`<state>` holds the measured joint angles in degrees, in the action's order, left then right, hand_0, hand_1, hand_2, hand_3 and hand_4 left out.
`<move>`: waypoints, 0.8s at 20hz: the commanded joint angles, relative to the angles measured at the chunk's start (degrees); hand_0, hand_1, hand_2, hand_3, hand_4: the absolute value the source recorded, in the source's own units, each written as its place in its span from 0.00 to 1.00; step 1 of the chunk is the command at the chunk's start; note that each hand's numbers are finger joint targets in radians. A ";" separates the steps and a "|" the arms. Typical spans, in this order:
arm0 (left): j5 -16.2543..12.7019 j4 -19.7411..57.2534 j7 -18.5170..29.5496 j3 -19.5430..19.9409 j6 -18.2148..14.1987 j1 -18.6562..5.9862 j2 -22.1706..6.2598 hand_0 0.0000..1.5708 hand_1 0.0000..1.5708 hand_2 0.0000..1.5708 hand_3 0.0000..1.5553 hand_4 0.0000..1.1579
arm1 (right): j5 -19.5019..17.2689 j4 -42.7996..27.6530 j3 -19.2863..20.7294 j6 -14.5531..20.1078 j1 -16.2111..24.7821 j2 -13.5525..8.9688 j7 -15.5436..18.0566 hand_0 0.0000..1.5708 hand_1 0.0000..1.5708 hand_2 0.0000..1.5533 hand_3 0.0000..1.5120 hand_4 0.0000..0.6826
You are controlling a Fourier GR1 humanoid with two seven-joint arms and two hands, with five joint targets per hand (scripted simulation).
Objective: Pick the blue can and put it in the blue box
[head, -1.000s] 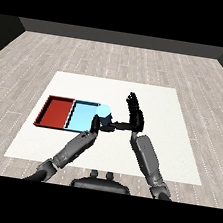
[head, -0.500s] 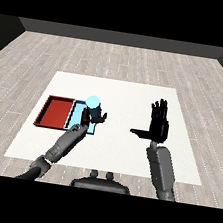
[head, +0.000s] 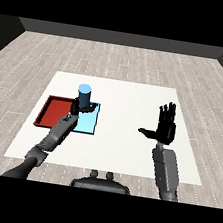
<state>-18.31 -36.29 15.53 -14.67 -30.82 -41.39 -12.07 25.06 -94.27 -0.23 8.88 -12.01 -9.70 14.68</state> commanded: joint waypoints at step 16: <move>5.48 34.67 -7.08 1.53 4.12 -3.33 1.69 0.56 0.56 0.48 0.27 0.81 | 0.36 10.81 3.62 -3.58 -3.79 -0.10 3.82 0.00 0.00 0.00 0.00 0.00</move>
<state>-13.89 -4.50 7.35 -12.74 -29.25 -46.62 -9.96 25.27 -85.82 2.22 7.14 -15.32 -9.08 16.60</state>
